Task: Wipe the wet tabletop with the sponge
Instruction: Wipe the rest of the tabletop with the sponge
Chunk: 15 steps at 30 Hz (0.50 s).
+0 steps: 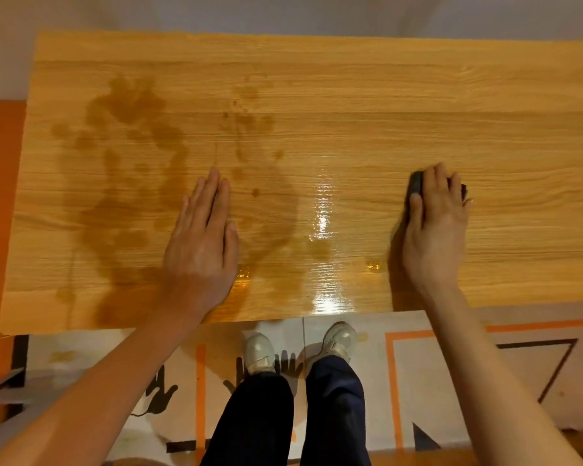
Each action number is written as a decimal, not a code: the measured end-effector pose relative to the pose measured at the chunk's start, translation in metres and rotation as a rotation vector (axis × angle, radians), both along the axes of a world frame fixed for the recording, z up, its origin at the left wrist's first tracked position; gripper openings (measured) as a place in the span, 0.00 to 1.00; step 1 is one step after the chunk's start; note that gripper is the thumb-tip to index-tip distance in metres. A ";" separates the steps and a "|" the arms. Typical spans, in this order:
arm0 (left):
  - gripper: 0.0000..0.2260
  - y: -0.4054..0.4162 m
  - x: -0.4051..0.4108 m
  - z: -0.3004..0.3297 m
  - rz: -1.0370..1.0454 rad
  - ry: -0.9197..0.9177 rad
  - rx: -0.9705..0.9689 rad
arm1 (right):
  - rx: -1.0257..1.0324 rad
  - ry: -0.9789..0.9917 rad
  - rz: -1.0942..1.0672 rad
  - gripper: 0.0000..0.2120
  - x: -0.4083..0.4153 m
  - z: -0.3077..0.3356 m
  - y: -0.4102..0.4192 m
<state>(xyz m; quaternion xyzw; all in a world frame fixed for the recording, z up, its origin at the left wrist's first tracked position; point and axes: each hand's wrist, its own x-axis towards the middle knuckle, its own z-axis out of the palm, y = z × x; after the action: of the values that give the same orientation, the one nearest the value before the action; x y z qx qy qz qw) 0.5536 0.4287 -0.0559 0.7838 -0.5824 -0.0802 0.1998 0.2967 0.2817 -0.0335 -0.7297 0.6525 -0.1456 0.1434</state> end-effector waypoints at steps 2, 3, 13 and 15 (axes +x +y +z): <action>0.24 0.000 0.001 0.000 -0.009 -0.007 0.013 | -0.032 -0.005 -0.066 0.22 0.030 -0.003 0.012; 0.24 0.000 0.002 0.000 -0.012 -0.007 0.020 | -0.052 -0.011 -0.032 0.22 0.053 -0.004 0.024; 0.25 0.000 0.002 -0.001 -0.028 -0.033 0.038 | 0.019 -0.052 0.441 0.22 0.049 -0.001 0.048; 0.24 0.001 0.003 -0.001 -0.029 -0.032 0.035 | 0.047 -0.055 0.281 0.22 -0.005 0.001 0.022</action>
<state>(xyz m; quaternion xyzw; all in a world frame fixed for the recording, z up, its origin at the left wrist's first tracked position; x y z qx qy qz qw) 0.5565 0.4293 -0.0570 0.7799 -0.5954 -0.0807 0.1753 0.2913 0.3041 -0.0323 -0.8060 0.5431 -0.1287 0.1970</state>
